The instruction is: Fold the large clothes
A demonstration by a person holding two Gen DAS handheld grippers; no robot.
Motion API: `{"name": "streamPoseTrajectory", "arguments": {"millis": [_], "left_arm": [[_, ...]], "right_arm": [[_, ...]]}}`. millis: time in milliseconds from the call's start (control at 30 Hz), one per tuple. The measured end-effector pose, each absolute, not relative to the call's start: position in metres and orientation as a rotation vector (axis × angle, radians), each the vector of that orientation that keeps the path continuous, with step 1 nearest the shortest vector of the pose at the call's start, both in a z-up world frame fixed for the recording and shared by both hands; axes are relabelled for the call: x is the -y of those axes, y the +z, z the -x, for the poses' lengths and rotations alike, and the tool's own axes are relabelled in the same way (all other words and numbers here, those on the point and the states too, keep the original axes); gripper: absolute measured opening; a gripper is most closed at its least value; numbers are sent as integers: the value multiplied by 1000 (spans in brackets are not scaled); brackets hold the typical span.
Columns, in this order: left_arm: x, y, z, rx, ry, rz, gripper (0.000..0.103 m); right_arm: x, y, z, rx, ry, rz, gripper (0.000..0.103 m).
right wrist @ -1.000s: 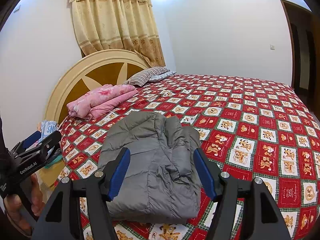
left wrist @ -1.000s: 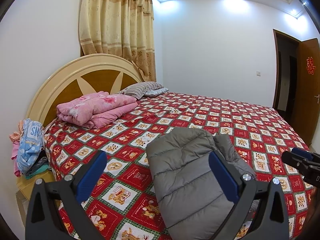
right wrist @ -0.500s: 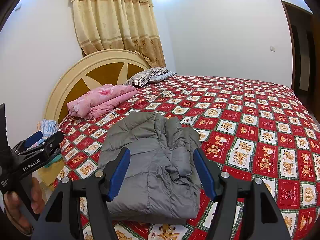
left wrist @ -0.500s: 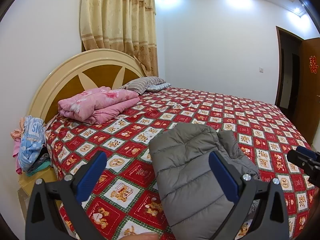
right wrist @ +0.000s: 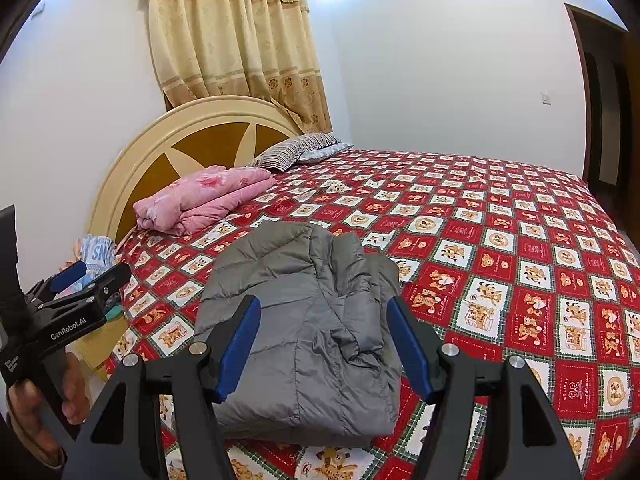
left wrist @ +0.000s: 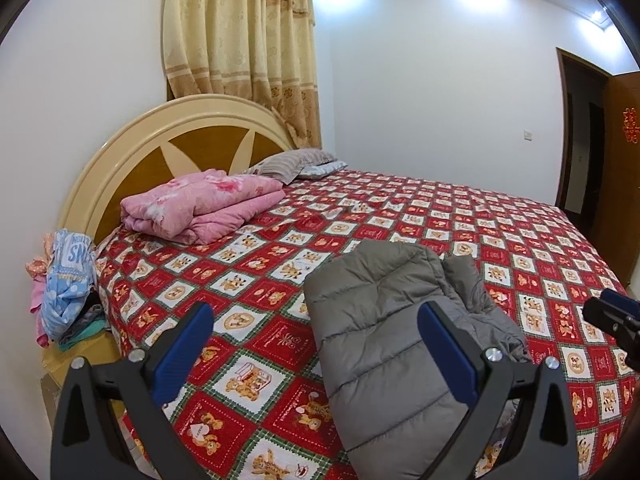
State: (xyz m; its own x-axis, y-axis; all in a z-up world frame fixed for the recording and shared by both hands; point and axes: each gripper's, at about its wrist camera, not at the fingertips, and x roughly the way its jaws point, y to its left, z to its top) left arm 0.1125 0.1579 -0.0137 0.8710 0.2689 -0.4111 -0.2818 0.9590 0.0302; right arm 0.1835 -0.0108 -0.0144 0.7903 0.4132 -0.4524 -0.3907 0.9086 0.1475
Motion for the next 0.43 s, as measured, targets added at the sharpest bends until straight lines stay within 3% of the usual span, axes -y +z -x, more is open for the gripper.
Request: {"name": "streamPoseTrajectory", "arguments": {"millis": [433], "left_arm": [[-153,-12,-109,-390,306,-21,103]], "right_arm": [[15,-17,-182,-499,430,-49,66]]}}
